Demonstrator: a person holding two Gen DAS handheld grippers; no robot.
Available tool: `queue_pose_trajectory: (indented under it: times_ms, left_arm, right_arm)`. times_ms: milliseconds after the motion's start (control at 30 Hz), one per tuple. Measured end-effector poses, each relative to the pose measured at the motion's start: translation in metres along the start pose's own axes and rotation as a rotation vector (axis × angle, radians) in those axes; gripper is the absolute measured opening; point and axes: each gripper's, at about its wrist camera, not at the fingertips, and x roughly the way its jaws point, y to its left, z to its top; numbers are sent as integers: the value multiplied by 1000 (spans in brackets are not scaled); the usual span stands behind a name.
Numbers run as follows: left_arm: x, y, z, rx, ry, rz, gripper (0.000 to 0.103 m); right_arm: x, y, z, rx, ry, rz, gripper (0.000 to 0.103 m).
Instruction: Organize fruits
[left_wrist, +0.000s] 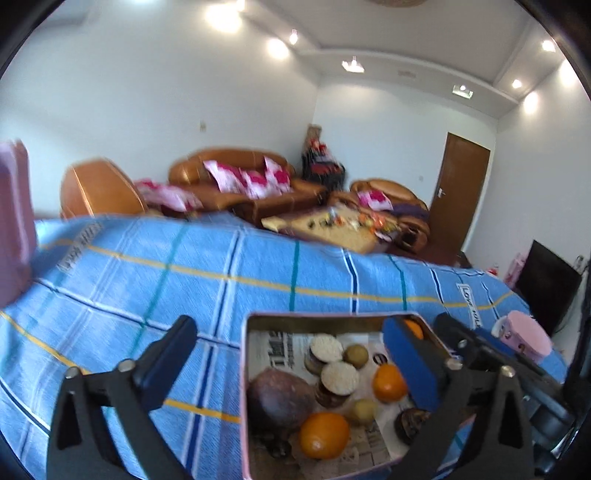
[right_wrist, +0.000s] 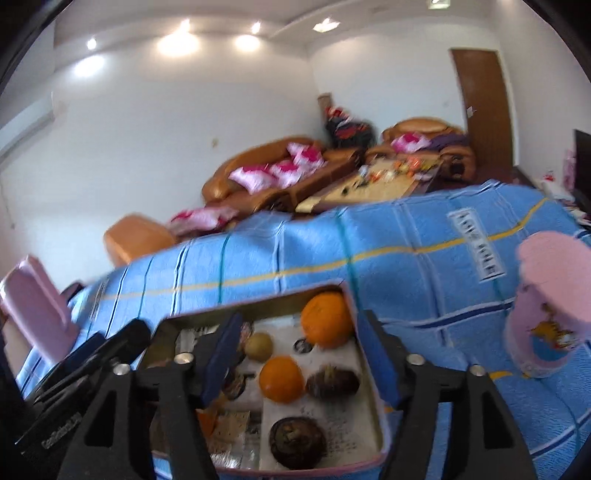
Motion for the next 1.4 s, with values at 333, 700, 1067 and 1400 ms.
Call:
queue_pose_trajectory:
  times_ms: [333, 700, 1067, 1400]
  left_arm:
    - [8, 6, -1, 25, 8, 132, 103]
    - [-6, 3, -11, 101, -27, 178, 103]
    - [-21, 11, -16, 99, -48, 184, 103]
    - [-32, 15, -21, 106, -44, 161, 103]
  right_arm:
    - [-27, 8, -3, -42, -221, -114, 72]
    - [-34, 37, -11, -170, -259, -56, 73]
    - [-41, 39, -19, -149, -257, -104, 73]
    - [-53, 51, -28, -178, -282, -150, 73]
